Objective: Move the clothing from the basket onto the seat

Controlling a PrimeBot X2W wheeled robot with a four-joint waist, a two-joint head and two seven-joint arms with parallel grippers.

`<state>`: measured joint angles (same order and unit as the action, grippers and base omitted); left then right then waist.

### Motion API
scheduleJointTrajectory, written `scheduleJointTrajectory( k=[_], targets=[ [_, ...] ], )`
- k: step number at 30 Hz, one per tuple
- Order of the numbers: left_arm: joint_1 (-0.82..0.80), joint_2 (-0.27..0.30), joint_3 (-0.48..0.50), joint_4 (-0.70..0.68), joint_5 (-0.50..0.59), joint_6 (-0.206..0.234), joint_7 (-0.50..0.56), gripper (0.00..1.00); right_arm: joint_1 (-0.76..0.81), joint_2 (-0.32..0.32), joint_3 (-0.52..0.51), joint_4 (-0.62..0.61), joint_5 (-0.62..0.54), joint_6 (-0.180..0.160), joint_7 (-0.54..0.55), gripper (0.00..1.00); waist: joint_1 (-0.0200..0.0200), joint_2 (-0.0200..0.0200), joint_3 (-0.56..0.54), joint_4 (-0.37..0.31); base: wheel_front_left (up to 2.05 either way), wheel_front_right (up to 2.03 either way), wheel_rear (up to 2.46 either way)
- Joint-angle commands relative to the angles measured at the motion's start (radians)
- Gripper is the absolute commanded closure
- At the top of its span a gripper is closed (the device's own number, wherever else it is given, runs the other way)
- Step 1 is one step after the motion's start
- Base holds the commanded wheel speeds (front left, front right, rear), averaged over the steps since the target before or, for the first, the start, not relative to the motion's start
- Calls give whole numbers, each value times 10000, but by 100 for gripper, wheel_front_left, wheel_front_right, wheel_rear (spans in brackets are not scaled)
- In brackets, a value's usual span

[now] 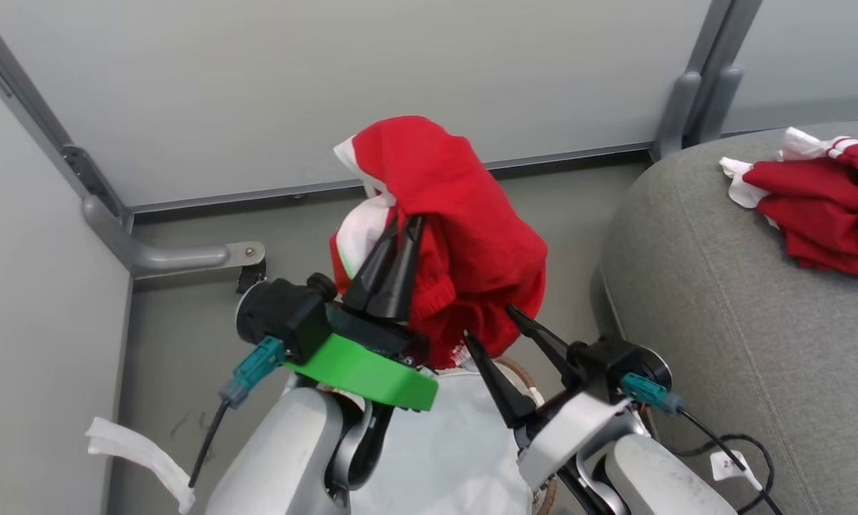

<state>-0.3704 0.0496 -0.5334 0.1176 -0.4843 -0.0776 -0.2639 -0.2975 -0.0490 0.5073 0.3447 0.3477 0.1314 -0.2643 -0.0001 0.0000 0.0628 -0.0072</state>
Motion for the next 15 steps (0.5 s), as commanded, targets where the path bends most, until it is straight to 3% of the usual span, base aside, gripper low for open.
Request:
scheduleJointTrajectory(
  k=[1, 8, 9, 10, 11, 15],
  targets=[
    [-189, 23, -140, -71, -86, 43, -7, 100, -243, -47, 6, 198, -28, -14, -1, 0, 1, 0, 78, 190, 0, 0, 0],
    [-405, 26, -889, -74, -428, 85, -7, 100, -1119, -42, 349, 1185, 165, -14, -1, 0, 1, 0, 173, 585, 0, 0, 0],
    [-421, 24, -970, -82, -461, 102, -7, 100, -1207, -44, 419, 1298, 197, -14, -1, 14, 1, 0, 173, 628, 0, 0, 0],
    [-433, 23, -1043, -95, -491, 138, -7, 100, -1323, -39, 534, 1412, 218, -14, -1, 69, 1, 0, 185, 670, 0, 0, 0],
    [-444, 24, -1103, -97, -539, 144, -7, 100, -1400, -41, 611, 1500, 252, -14, -1, 100, 1, 0, 193, 708, 0, 0, 0],
    [-509, 24, -1270, -93, -634, 193, -7, 100, -1568, -44, 774, 1710, 422, -14, -1, 100, 1, 0, 217, 817, 0, 0, 0]
  ],
)
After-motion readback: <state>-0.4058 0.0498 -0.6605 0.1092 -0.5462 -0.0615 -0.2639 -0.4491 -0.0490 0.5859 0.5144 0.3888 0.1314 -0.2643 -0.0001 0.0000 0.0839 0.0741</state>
